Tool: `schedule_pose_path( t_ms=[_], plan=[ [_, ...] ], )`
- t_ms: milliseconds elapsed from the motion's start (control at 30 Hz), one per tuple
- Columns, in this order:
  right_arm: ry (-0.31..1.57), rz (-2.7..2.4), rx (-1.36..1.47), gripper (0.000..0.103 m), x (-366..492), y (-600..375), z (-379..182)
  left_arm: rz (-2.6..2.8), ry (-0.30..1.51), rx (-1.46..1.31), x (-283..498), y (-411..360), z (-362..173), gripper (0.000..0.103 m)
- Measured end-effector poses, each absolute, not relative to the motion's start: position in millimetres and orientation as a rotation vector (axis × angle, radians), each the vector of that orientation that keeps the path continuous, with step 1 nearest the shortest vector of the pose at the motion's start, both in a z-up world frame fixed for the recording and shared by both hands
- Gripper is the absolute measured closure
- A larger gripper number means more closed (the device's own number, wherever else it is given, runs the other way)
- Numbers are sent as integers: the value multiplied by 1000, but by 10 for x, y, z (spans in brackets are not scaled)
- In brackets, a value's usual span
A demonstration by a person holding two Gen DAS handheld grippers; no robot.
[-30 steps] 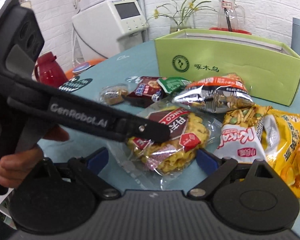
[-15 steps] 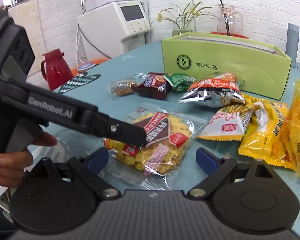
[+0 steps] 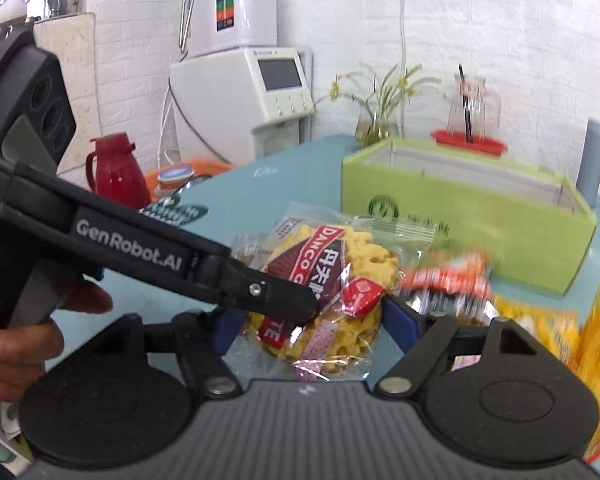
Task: Organize snacks
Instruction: 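Carry the waffle bag into the green box and open the left tool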
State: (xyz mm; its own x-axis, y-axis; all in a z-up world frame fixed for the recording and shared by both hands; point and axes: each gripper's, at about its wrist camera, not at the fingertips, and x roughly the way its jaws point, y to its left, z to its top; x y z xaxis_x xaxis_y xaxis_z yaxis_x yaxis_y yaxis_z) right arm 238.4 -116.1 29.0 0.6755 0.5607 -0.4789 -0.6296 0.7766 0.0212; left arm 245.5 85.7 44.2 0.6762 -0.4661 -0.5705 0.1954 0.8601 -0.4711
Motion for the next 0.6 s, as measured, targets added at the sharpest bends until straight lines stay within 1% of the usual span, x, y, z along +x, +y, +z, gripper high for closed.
schedule_pose_path(
  t_ms=[200,333,433,567,600],
  plan=[
    [348,627,-228,17,3037,-1093,753,-375,597,-279,3097,728,1047,76],
    [357,588,-233,17,3673,-1099,903,-384,579,-230,3805,581,1278,76],
    [405,569,-209,18,4128,-1158,881,-398,609,-212,4311,458,1255,76],
    [527,570,-150,18,4639,-1234,630,-391,687,-188,4833,317,1007,76],
    [560,574,-133,18,4724,-1252,549,-390,702,-189,4915,305,934,74]
  ],
)
